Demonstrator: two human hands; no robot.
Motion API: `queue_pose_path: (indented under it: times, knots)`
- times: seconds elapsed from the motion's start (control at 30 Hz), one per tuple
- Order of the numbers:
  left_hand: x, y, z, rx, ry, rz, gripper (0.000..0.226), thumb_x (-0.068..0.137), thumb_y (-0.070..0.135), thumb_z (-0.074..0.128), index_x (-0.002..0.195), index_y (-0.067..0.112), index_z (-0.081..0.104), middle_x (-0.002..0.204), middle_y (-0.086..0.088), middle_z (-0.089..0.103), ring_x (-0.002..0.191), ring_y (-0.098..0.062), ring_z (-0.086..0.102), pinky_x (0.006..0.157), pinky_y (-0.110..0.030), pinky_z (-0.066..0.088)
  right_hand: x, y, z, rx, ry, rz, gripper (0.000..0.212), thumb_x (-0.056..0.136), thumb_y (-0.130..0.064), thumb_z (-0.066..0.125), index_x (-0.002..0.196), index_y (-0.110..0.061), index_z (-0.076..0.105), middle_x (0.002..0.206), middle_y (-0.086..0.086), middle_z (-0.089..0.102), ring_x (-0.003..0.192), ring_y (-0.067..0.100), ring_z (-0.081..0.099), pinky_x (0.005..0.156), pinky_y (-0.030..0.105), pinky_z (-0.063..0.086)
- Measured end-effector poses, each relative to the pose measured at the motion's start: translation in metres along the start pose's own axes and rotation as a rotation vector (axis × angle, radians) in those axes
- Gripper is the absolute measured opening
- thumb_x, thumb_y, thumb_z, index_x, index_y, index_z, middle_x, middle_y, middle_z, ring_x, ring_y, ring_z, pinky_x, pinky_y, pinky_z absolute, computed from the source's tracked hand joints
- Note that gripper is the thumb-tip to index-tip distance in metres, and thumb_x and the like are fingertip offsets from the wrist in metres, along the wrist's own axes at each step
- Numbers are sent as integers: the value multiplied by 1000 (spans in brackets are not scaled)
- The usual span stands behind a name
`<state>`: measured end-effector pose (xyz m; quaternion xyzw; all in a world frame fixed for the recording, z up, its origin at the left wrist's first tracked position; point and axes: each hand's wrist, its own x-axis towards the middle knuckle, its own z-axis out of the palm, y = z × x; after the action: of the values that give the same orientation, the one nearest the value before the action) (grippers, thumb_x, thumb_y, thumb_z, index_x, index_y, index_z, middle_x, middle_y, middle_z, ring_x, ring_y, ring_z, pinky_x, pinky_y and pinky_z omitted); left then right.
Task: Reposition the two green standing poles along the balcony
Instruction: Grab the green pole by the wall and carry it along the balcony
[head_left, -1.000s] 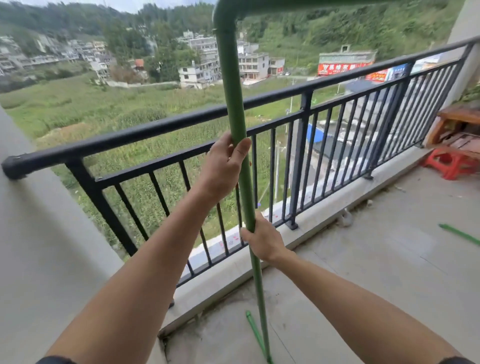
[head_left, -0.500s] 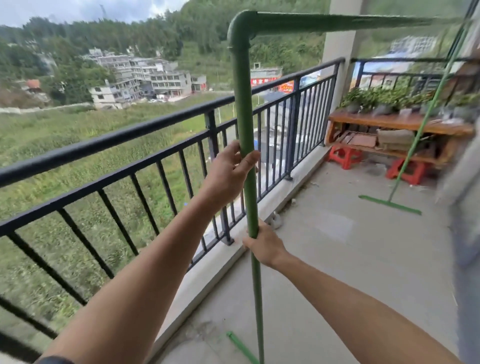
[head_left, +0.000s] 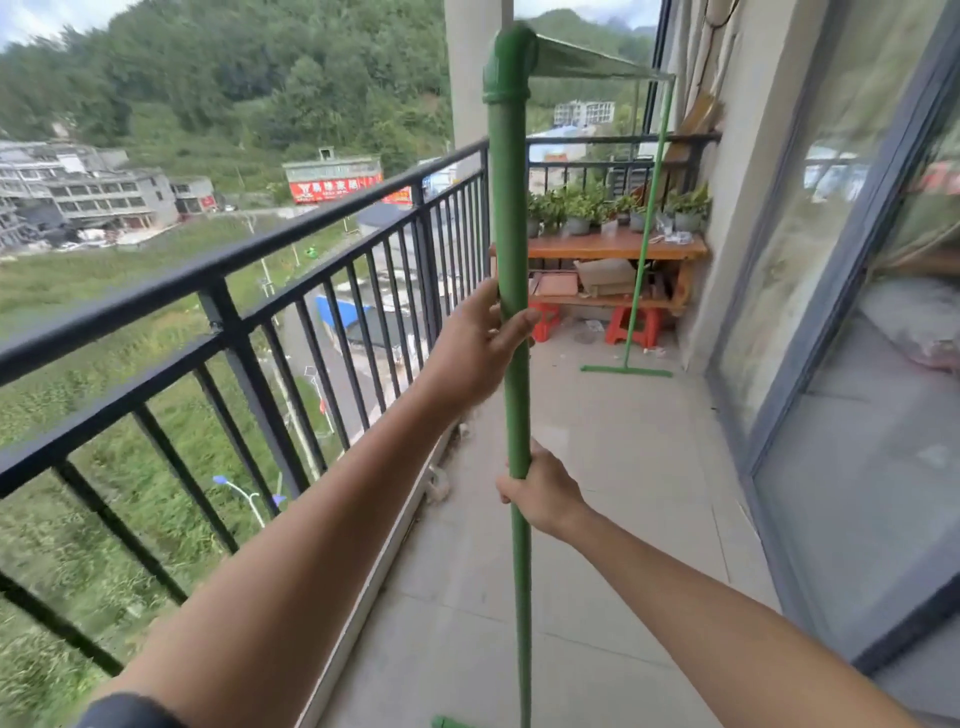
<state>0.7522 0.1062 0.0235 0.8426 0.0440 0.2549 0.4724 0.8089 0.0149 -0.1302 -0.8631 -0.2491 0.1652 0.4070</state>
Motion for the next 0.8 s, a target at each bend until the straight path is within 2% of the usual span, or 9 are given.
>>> queue_pose_path:
  times: [0.07,0.17,0.27,0.4,0.53,0.63,0.73,0.8]
  knots:
    - [25,-9,12,7,-42,34,24,92,28,55,104,8,51,90,-7,67,86,-24,69,79,-40,58,21,7,-9,-6,54,66,23,68,-27,60,86,-26,47,86,4,71,80,29,66,72,40,53]
    - [58,-21,32,10,-37,60,34,90,35,56,107,5,52,98,-18,68,87,-27,70,79,-46,58,47,15,-26,-21,118,127,24,73,-26,62,93,-20,51,91,5,70,84,30,65,74,40,51]
    - [92,-30,42,22,-58,50,41,84,44,55,106,9,53,96,-13,70,87,-29,69,77,-49,57,76,17,-38,-37,142,169,29,76,-31,62,101,-19,54,96,4,70,89,30,65,77,38,51]
    - [131,-42,50,40,-59,88,38,87,42,55,104,9,51,94,-15,70,84,-30,69,74,-50,58,114,19,-50,-26,169,215,29,76,-33,61,103,-22,58,98,1,70,91,29,65,80,37,51]
    - [141,-56,54,22,-36,162,42,87,47,52,103,8,49,88,-18,68,79,-33,68,69,-51,57,138,26,-54,-44,140,196,20,72,-32,61,92,-28,61,91,-4,70,88,26,67,78,33,51]
    - [143,-63,47,6,7,191,36,91,41,51,104,8,48,83,-19,64,74,-31,67,67,-50,56,153,31,-46,-10,71,120,6,66,-31,59,72,-31,59,79,-5,72,84,23,69,80,36,56]
    - [149,-69,29,13,1,185,29,93,33,52,105,7,47,84,-17,64,73,-22,69,65,-36,59,172,29,-38,64,-25,43,2,65,-30,61,66,-30,60,66,-6,70,77,20,72,80,38,58]
    - [152,-76,15,19,-19,166,27,93,31,52,106,9,47,82,-14,65,74,-19,69,66,-32,59,185,23,-31,108,-102,-11,4,66,-30,65,65,-29,62,63,-5,70,74,20,72,73,37,59]
